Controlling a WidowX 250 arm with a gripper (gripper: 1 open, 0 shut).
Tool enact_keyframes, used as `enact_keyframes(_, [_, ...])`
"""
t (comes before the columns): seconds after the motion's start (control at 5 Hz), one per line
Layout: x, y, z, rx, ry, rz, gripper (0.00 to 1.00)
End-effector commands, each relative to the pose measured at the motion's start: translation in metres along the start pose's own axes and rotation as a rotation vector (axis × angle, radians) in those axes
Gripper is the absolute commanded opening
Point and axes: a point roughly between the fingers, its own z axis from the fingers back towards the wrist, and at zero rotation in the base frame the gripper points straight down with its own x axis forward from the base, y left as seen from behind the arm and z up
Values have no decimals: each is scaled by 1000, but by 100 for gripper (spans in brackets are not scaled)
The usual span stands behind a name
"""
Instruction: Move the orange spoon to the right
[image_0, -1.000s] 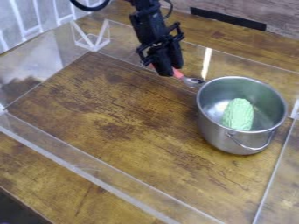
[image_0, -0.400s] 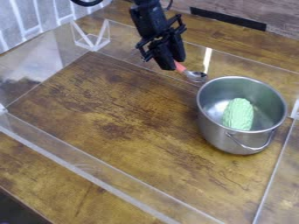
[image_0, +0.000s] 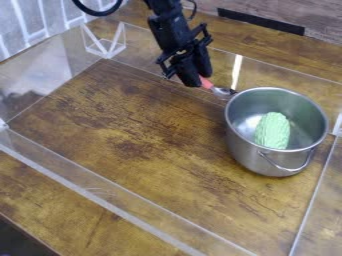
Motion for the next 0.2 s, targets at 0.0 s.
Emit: enact_keyframes(0.0, [-34,-16,50,-134,-39,-87,0])
